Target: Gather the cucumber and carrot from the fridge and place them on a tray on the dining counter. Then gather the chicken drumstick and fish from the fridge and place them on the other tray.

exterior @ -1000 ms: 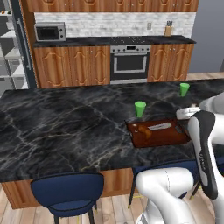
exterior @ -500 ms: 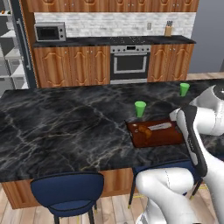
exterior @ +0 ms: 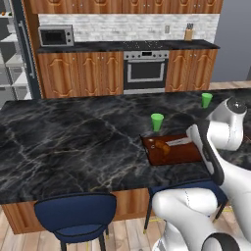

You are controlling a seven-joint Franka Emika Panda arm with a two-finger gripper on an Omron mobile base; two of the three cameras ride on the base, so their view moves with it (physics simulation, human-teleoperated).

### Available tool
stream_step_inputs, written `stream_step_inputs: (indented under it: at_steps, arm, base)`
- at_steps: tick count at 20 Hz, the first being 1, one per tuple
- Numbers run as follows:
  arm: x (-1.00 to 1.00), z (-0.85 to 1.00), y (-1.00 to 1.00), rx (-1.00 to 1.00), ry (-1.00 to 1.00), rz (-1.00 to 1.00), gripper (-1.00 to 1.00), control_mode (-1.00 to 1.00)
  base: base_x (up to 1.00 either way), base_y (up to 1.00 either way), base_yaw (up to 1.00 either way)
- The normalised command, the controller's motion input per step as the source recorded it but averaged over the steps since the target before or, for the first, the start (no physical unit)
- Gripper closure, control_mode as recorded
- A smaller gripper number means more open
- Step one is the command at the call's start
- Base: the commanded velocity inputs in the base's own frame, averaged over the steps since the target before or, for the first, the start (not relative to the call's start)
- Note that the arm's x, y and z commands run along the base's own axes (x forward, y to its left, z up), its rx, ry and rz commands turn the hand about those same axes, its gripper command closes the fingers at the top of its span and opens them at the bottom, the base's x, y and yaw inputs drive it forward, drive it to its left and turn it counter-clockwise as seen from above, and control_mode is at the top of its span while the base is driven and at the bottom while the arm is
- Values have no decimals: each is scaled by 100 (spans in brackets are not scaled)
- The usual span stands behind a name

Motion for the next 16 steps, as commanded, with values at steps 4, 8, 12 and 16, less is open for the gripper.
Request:
stream_step_inputs:
  at_steps: [4,8,12,16]
  arm:
    - [25,-25,-18,0,0,0,100,-100]
    - [28,-23,-8,0,3,0,100,-100]
    - [30,-21,-3,0,6,0,100,-100]
    - [28,-20,-2,0,6,0,100,-100]
  base:
    - [0,0,0]
    - [0,0,0]
    - [0,0,0]
    - [0,0,0]
